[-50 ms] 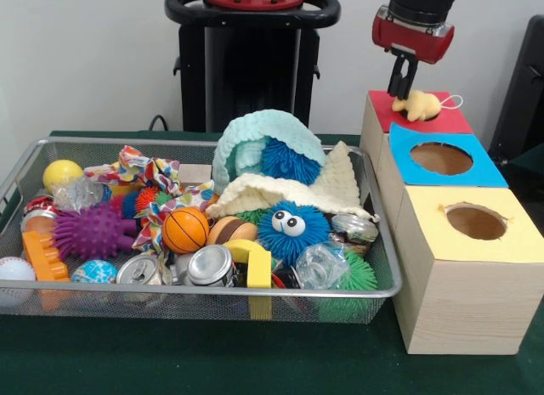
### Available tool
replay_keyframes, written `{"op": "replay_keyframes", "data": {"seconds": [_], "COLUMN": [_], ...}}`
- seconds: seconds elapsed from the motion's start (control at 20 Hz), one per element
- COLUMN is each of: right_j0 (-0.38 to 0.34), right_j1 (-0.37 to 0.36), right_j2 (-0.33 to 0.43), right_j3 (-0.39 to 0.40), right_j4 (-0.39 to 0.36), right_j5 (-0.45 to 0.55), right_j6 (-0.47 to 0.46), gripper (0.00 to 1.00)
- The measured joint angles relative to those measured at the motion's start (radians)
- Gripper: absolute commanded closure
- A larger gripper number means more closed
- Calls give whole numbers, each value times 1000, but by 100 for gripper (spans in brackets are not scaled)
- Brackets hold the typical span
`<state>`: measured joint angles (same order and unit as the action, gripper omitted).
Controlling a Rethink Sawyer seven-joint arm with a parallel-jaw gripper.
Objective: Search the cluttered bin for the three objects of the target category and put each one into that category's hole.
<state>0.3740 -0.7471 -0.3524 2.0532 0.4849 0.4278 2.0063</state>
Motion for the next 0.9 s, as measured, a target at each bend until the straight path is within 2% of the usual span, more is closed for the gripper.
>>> {"op": "replay_keyframes", "data": {"seconds": [0.9], "right_j0": [20], "right_j1": [-1], "right_j2": [-13], "right_j3": [0], "right_j4": [0], "right_j5": [37], "right_j6": [0], "gripper": [100]}}
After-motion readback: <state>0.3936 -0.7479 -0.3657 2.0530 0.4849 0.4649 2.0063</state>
